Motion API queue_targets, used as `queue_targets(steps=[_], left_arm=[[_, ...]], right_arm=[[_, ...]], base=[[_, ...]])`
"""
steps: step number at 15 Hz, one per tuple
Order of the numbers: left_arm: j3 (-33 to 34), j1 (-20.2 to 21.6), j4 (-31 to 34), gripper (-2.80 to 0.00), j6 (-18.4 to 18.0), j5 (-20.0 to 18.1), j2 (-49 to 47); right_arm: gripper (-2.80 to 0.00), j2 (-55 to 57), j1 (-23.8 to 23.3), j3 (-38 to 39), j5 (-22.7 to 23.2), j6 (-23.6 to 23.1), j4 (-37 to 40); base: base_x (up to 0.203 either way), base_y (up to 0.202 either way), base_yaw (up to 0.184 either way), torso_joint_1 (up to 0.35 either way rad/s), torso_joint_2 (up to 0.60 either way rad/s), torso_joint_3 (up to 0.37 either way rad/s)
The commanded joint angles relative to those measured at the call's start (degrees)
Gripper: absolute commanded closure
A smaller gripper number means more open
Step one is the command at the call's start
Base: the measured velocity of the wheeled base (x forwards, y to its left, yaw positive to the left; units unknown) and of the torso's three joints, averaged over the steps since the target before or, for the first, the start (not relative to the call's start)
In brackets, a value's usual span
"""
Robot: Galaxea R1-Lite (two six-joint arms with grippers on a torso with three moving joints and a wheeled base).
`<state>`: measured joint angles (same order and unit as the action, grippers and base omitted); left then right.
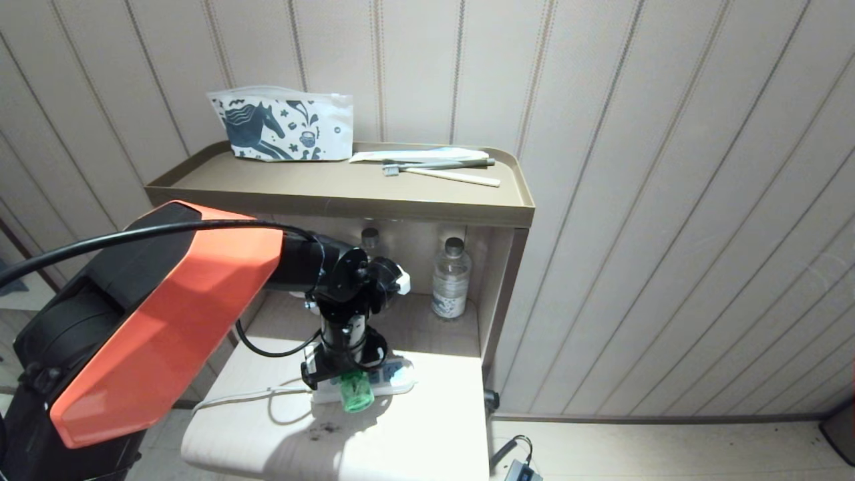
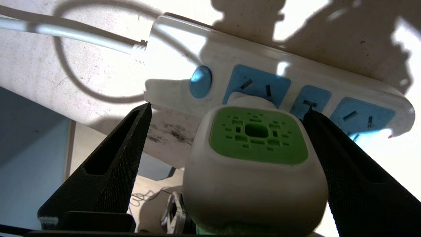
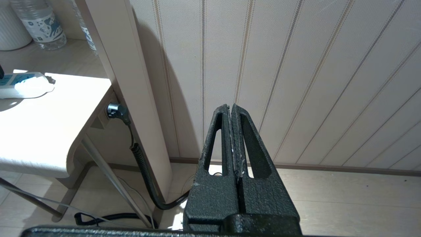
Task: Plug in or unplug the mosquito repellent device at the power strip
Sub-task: Insert the plug into the socket
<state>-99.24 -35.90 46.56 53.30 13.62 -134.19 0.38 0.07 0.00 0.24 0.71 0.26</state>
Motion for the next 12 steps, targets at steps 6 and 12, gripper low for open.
queue_targets(steps=[6,12], left_arm=[[0.6,-0.8,0.3,-2.8,0.3,0.1,2.1],[5.8,-3.4,-0.8,-2.8,-0.1,0.3,13.3]], right_arm=[[0.0,0.0,0.0,0.0,0.0,0.1,0.0],[0.0,0.0,0.0,0.0,0.0,0.0,0.0]], base=[[0.0,0.0,0.0,0.0,0.0,0.0],[0.0,0.0,0.0,0.0,0.0,0.0]])
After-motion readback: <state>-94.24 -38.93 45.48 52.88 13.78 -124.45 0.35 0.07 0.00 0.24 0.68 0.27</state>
